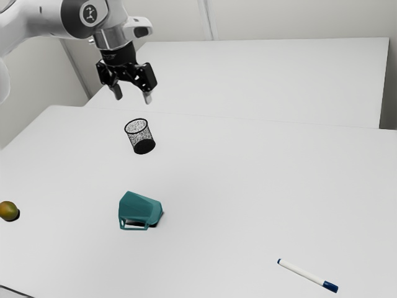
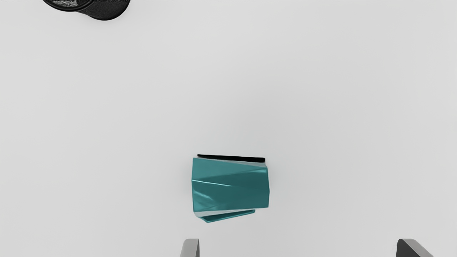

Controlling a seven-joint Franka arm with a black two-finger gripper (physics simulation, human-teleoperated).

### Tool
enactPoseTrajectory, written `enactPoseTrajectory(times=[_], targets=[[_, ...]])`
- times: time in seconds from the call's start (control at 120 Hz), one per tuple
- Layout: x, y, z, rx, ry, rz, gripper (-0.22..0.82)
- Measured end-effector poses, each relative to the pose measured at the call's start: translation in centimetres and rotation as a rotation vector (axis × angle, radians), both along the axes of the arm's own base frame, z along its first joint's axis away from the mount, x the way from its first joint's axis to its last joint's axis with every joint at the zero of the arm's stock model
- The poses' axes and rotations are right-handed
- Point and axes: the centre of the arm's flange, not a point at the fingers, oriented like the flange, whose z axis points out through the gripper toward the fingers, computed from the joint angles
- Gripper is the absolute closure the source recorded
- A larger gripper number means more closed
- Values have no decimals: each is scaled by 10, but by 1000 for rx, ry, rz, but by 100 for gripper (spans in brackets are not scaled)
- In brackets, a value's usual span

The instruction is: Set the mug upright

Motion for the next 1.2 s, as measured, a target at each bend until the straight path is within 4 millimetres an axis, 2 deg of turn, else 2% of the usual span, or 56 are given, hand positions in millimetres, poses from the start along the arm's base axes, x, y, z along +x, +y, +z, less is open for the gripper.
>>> enactPoseTrajectory(times=[0.208, 0.408, 0.508, 0.692, 0.758, 0.892, 1.025, 1.2], targets=[[-2, 1, 3, -6, -6, 14, 0], [-4, 4, -4, -21, 10, 36, 0], [-13, 6, -14, -57, 35, 54, 0], [-31, 11, -54, -163, 133, 97, 0], [-39, 25, -67, -197, 145, 118, 0], [-49, 76, -96, -258, 147, 173, 0], [-62, 93, -124, -321, 139, 150, 0], [-77, 126, -163, -427, 111, 140, 0]])
